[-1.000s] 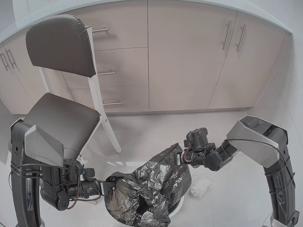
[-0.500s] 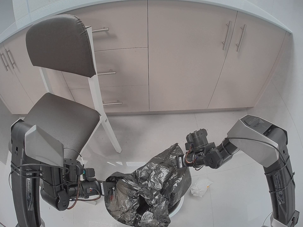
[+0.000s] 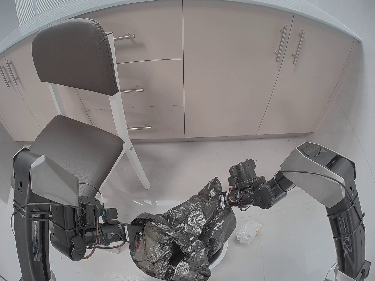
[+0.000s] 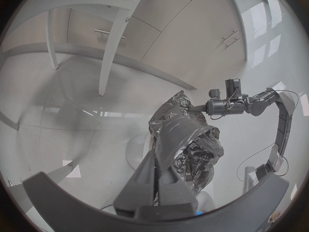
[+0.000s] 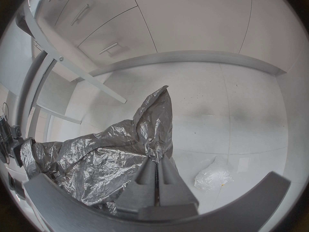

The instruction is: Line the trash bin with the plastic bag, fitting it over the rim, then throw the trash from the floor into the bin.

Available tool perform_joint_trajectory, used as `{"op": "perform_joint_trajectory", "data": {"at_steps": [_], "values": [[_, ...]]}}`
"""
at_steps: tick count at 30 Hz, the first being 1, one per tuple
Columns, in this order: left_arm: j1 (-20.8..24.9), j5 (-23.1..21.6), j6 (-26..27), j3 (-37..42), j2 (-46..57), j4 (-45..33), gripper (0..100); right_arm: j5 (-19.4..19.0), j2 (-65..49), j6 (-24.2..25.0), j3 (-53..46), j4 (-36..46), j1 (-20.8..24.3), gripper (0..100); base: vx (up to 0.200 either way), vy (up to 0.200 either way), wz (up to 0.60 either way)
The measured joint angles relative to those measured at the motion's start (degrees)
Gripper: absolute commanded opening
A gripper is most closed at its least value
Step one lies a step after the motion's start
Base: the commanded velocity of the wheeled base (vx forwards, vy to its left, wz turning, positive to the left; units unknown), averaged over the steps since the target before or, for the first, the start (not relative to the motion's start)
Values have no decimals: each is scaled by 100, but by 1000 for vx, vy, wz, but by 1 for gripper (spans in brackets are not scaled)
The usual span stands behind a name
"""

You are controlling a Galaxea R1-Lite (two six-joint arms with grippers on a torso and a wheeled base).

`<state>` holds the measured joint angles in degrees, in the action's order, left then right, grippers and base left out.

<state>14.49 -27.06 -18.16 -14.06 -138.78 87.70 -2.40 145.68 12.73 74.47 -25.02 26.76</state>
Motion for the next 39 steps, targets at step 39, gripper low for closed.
{"op": "perform_joint_trajectory", "data": {"at_steps": [39], "values": [[0, 18, -11, -11, -23, 9, 0, -545, -456, 46, -267, 595, 1471, 0, 0, 0, 0]]}}
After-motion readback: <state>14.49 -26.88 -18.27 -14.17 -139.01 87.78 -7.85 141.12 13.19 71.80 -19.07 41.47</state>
